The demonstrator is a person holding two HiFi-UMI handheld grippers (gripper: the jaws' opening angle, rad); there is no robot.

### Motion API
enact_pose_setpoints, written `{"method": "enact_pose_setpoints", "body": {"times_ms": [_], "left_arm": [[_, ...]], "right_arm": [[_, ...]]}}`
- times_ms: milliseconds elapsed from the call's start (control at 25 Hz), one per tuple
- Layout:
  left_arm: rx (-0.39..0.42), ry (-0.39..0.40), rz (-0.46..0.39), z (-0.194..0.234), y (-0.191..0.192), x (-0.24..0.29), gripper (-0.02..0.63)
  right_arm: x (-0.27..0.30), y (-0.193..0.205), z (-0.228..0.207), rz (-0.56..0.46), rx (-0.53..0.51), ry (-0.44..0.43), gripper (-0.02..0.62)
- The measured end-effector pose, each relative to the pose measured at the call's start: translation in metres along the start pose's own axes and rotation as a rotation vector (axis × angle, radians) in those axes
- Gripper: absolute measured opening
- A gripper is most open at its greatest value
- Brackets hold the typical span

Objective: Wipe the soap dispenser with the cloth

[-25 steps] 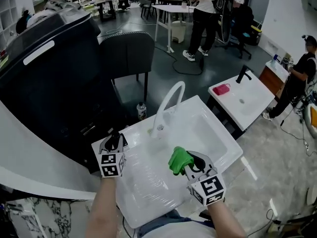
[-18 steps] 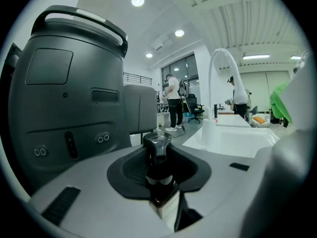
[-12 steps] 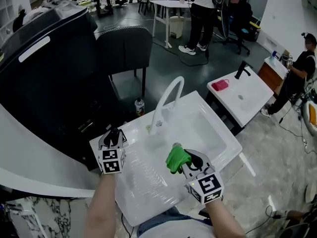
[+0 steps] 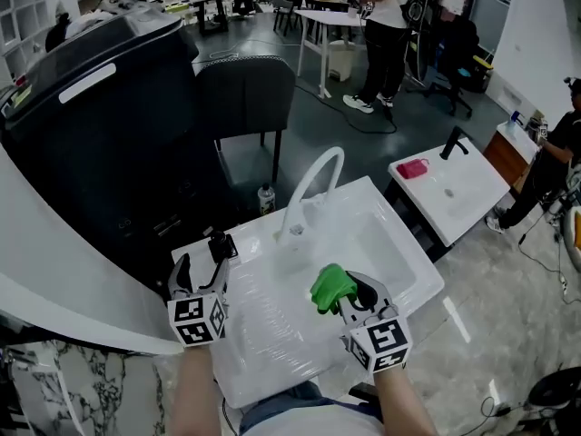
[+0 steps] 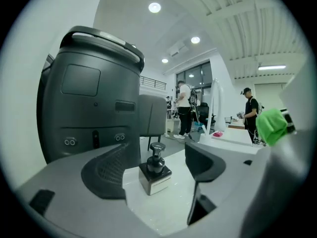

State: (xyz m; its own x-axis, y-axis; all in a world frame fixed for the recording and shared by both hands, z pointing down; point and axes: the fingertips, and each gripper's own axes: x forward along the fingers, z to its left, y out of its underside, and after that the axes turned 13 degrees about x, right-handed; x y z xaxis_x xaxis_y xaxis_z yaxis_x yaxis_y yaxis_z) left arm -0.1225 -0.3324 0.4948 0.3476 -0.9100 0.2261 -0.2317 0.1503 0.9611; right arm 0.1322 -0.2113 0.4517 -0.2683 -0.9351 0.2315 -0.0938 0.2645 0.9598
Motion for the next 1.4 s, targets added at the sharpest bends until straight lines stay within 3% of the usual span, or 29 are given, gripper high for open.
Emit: {"method": "enact_pose_setpoints", "body": {"times_ms": [120,360,600,640,680,720,920,1400], "left_arm": [[0.026,-0.025,-0.035,-0.005,-0.018,-0.03,0.357],[0.107,0.0,-0.134,-0.018,-0.067,-0.07,0.356],[0.15,-0.066,-0.257,-0.02,-0.124,-0.105,0.354],[0.153,-0.086,-0.282,-0.02,-0.134,-0.113,0.324],[0.156,-0.114,-0.306,-0.019,-0.145,-0.12,0.136],[0.162,-0.138,-0.324,-0.018,-0.156,-0.127,0.016],[0.242,-0.154,-0.344,-0.023,-0.195,-0.149,0.015],[0.255,-0.168,-0.41,-0.015,-0.224,-0.161,0.015]], "right_arm": [[0.001,-0.008,0.003,-0.029,-0.012,-0.023,0.064],[0.004,-0.042,0.013,-0.122,-0.008,-0.053,0.064],[-0.019,-0.097,0.019,-0.219,-0.069,-0.069,0.064],[-0.026,-0.109,0.02,-0.239,-0.082,-0.07,0.064],[-0.033,-0.122,0.02,-0.261,-0.091,-0.073,0.064],[-0.04,-0.134,0.021,-0.284,-0.094,-0.075,0.064],[-0.059,-0.17,0.024,-0.324,-0.104,-0.05,0.064],[-0.065,-0.203,0.045,-0.422,-0.15,-0.038,0.063]]}}
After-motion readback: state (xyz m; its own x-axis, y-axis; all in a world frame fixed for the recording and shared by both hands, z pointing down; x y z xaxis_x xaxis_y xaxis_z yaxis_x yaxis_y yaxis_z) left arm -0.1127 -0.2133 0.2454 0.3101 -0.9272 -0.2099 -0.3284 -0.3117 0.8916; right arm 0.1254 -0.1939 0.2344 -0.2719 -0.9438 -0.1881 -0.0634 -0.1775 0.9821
